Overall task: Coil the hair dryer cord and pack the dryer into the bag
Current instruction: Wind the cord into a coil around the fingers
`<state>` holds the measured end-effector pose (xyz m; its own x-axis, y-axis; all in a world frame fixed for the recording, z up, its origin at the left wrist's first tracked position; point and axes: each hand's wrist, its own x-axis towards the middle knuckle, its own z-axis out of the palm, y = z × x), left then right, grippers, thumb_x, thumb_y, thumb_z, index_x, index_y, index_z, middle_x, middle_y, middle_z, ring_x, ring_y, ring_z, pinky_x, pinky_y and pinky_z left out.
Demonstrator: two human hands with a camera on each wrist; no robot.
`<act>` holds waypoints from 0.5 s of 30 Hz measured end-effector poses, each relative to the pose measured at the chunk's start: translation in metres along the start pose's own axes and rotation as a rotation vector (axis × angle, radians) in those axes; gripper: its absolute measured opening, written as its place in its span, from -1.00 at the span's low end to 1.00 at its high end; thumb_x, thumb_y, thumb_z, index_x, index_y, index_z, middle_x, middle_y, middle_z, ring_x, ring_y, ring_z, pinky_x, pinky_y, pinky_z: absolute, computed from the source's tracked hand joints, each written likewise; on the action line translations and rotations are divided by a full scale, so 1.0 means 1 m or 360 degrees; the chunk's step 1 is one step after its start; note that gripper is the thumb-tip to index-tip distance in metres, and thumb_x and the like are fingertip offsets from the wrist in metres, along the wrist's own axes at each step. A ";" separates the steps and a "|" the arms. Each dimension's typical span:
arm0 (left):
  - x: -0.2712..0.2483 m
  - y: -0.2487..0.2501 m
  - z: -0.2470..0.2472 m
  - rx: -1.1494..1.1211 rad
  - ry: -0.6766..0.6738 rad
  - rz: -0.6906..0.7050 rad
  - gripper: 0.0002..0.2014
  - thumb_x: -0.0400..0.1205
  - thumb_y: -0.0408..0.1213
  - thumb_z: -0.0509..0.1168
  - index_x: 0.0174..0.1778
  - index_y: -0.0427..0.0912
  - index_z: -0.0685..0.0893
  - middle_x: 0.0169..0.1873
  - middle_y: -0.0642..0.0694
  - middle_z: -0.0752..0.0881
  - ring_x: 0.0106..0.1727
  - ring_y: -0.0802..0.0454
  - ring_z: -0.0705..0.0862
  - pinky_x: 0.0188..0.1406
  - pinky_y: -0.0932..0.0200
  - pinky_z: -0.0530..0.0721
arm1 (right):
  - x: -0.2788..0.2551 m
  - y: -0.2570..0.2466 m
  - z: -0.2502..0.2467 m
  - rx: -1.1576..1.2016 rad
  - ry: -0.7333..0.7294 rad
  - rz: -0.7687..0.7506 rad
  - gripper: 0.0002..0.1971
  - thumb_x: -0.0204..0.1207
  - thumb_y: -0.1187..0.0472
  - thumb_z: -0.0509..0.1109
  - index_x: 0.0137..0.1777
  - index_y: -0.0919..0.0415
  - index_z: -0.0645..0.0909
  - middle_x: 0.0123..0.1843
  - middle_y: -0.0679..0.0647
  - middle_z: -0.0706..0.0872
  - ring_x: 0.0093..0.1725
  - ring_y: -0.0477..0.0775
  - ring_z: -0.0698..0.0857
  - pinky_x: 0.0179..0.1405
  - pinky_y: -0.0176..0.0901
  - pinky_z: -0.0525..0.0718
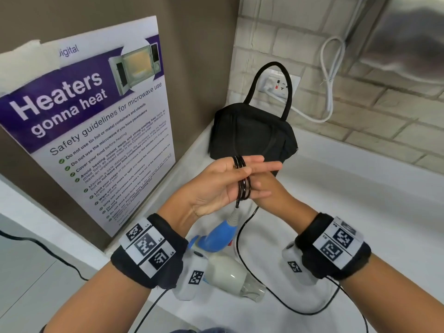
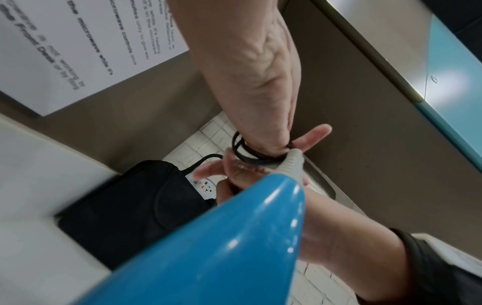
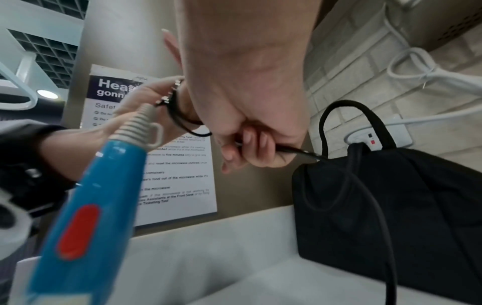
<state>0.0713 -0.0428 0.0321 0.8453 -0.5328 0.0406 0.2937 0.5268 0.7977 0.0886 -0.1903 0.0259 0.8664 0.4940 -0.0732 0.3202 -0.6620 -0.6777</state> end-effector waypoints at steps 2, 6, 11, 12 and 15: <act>0.003 0.000 -0.001 -0.0046 0.0085 0.0044 -0.72 0.71 -0.50 0.03 0.33 -0.42 0.41 0.24 -0.33 0.68 -0.28 0.09 0.73 0.19 -0.21 0.68 | 0.004 0.005 0.011 -0.0159 -0.0037 -0.0048 -0.75 0.60 0.33 0.21 -0.17 -0.08 0.50 -0.18 -0.14 0.54 -0.13 -0.15 0.58 -0.07 -0.24 0.54; 0.007 0.004 -0.007 -0.0055 0.0245 0.0118 -0.71 0.71 -0.49 0.04 0.36 -0.37 0.39 0.29 -0.34 0.64 0.07 -0.11 0.77 0.16 -0.13 0.71 | -0.006 0.009 0.021 -0.0499 -0.0135 -0.0098 -0.78 0.68 0.12 0.08 0.05 0.18 0.54 -0.10 0.09 0.69 -0.08 0.16 0.64 -0.20 -0.08 0.55; 0.010 0.007 -0.016 0.0052 0.0430 0.0178 -0.67 0.74 -0.47 0.02 0.43 -0.35 0.34 0.38 -0.33 0.58 0.32 -0.28 0.64 0.30 -0.24 0.59 | -0.029 0.007 0.013 -0.0514 -0.0049 -0.0164 -0.79 0.71 0.10 0.06 0.04 0.12 0.51 -0.33 -0.31 0.47 -0.23 -0.05 0.50 -0.25 -0.19 0.40; 0.012 0.007 -0.017 0.0066 0.0475 0.0184 -0.68 0.74 -0.47 0.01 0.43 -0.34 0.35 0.38 -0.32 0.58 0.31 -0.27 0.65 0.29 -0.22 0.61 | -0.032 0.004 0.010 -0.0541 -0.0043 -0.0158 -0.76 0.71 0.07 0.05 0.04 0.15 0.52 -0.37 -0.31 0.42 -0.25 -0.06 0.47 -0.26 -0.18 0.40; 0.014 0.006 -0.018 0.0155 0.0588 0.0192 -0.69 0.75 -0.47 -0.02 0.42 -0.33 0.37 0.38 -0.29 0.59 0.31 -0.23 0.65 0.29 -0.21 0.61 | -0.040 -0.005 0.001 -0.0575 -0.0077 -0.0132 -0.67 0.70 -0.01 0.01 0.01 0.18 0.52 -0.20 -0.19 0.66 -0.21 0.00 0.56 -0.22 -0.11 0.55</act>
<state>0.0929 -0.0355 0.0269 0.9800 -0.1872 -0.0675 0.1537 0.4964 0.8544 0.0520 -0.2063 0.0317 0.8156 0.5744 -0.0694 0.5104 -0.7707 -0.3814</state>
